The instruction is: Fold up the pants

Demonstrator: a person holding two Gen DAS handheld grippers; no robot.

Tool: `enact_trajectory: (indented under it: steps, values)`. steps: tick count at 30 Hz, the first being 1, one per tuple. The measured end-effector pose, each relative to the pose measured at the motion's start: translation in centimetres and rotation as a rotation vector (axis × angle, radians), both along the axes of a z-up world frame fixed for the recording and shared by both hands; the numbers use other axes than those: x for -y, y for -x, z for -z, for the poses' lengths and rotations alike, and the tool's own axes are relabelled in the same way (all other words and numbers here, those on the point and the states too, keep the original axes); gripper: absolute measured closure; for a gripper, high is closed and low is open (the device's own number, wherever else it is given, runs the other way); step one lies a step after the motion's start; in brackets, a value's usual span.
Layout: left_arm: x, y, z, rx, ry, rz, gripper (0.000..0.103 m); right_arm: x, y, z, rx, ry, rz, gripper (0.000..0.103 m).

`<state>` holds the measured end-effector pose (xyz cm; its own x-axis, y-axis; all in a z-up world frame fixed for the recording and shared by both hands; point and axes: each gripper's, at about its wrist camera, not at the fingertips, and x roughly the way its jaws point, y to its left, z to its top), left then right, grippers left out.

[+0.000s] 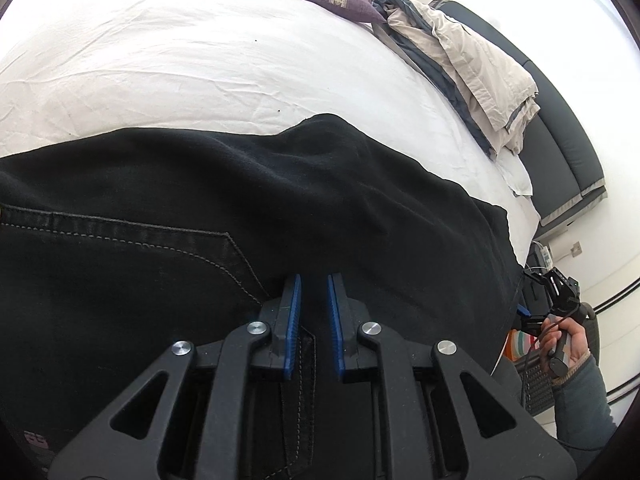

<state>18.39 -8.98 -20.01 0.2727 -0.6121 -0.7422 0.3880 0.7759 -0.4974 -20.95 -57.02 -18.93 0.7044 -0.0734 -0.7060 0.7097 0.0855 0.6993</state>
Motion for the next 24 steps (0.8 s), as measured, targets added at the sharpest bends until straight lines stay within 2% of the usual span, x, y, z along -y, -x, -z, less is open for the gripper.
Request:
enact_trajectory:
  steps: [5,16,21,24]
  values:
    - [-0.1,0.1,0.2,0.001,0.002,0.002,0.09,0.2,-0.2,-0.8,0.03,0.027,-0.018,0.03]
    - [-0.1,0.2,0.2,0.005,-0.001,0.005,0.09,0.9,-1.8,-0.3,0.081,-0.002,-0.05,0.034]
    - [0.0,0.2,0.3,0.007,0.001,0.006,0.09,1.0,-1.3,0.1,0.078,-0.005,-0.048,0.049]
    - [0.0,0.2,0.4,0.005,0.004,0.006,0.09,1.1,-1.4,0.0,0.081,0.001,-0.056,0.05]
